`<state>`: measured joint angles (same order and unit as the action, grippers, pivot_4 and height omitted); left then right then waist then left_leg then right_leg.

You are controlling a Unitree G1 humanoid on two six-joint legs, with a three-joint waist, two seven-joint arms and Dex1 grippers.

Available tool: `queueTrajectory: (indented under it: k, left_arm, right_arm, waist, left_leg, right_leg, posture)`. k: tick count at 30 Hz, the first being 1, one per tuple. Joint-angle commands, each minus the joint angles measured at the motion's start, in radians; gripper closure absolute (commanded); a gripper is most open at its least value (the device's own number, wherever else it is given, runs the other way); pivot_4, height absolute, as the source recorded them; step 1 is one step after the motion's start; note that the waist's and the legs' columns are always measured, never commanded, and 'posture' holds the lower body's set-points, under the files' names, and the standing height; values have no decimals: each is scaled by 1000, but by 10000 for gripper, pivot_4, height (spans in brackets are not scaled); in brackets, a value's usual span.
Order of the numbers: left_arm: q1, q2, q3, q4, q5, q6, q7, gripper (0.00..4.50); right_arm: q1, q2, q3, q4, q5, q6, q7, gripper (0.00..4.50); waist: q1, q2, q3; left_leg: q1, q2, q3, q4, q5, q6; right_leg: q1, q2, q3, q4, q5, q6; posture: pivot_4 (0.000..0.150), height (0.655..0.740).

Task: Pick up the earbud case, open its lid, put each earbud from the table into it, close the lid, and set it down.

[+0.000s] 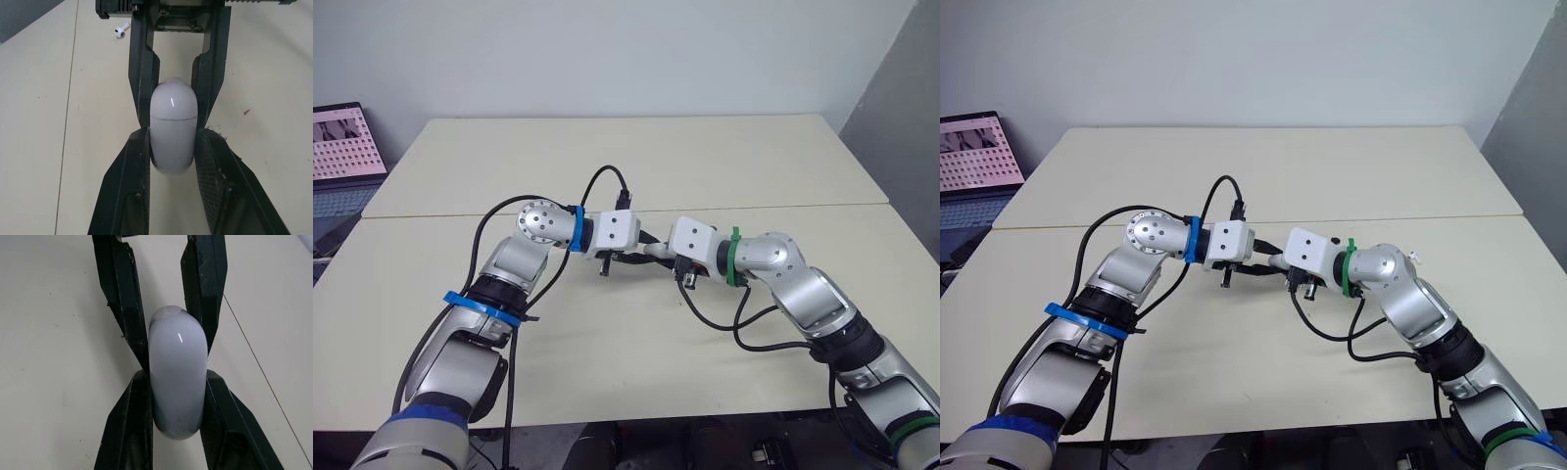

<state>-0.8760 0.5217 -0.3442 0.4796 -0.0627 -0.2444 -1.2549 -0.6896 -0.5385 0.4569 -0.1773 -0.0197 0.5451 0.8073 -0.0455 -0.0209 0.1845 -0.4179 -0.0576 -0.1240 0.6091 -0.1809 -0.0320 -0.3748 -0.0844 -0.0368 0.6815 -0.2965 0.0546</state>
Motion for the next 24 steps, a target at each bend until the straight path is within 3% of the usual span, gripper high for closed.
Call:
queueTrajectory:
  k: [1, 12, 15, 24]
  left_arm:
    - [-39, -1, 36, 2, 5, -22, 5, 31757]
    - [-31, -16, 32, -8, 5, -31, -6, 31757]
    - [-28, -18, 35, -13, -5, -25, -18, 37142]
    - [-18, -30, 51, -28, -16, 34, -27, 37550]
  right_arm:
    - [-16, 10, -10, -46, -7, -11, 18, 36629]
    - [-26, 33, -14, -56, -25, -2, 34, 36629]
    - [-23, 37, -16, -55, -30, -2, 38, 36629]
    - [-18, 48, -43, -35, -30, -4, 31, 36629]
  waist:
    - [0, 0, 0]
    - [0, 0, 0]
    - [0, 0, 0]
    - [-1, 0, 0]
  left_leg:
    - [0, 0, 0, 0, 0, 0]
    - [0, 0, 0, 0, 0, 0]
    - [0, 0, 0, 0, 0, 0]
    - [0, 0, 0, 0, 0, 0]
  right_leg:
    - [0, 0, 0, 0, 0, 0]
    - [0, 0, 0, 0, 0, -1]
    - [0, 0, 0, 0, 0, -1]
    - [0, 0, 0, 0, 0, -1]
  posture:
    - [1500, 7400]
    - [1500, 7400]
    - [1500, 7400]
    - [1500, 7400]
